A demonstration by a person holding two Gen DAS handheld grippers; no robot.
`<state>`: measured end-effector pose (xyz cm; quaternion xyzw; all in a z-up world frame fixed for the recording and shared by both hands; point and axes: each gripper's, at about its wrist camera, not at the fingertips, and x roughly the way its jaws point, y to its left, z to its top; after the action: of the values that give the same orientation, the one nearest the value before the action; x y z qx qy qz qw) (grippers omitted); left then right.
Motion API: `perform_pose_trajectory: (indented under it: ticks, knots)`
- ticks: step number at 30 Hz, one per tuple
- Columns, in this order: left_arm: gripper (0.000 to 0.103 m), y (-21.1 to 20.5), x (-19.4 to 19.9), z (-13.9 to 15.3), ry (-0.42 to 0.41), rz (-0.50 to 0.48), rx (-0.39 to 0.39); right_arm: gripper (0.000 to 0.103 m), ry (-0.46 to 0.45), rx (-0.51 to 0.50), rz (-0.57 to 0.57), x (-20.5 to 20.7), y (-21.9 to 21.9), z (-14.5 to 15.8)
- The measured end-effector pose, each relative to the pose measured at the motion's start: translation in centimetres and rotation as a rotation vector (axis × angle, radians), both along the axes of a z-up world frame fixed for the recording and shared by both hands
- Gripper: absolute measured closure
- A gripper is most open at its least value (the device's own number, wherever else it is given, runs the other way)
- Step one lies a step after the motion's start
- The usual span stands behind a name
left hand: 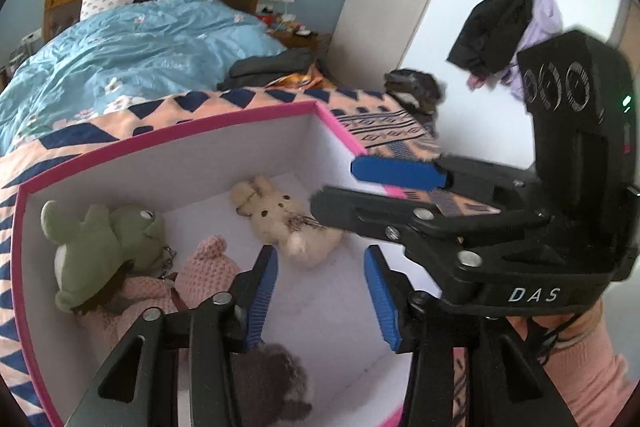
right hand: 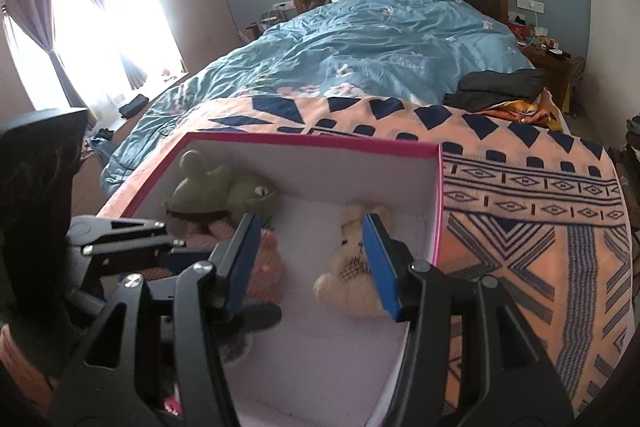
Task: Organize objects
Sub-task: 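Move the right gripper to the pink drawstring pouch and grasp it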
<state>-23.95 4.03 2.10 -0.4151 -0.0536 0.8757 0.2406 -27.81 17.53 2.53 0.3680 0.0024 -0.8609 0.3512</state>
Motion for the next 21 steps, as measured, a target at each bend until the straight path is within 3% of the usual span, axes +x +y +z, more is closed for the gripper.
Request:
perform_pose_trajectory:
  ticks: [2, 13, 17, 21]
  knots:
    - [0.047, -0.4, 1.5, 0.6, 0.031, -0.016, 0.017, 0.047, -0.001, -0.021, 0.016, 0.9, 0.4, 0.2]
    - [0.042, -1.2, 11.8, 3.2, 0.196, -0.096, -0.007, 0.043, 0.057, -0.104, 0.128, 10.2, 4.2, 1.7]
    - [0.041, -0.9, 14.4, 1.9, 0.183, -0.120, -0.023, 0.043, 0.040, -0.092, 0.166, 13.3, 5.0, 0.3]
    - [0.041, -0.3, 16.2, -0.7, 0.115, -0.143, -0.024, 0.043, 0.001, -0.079, 0.185, 16.0, 5.6, -1.8]
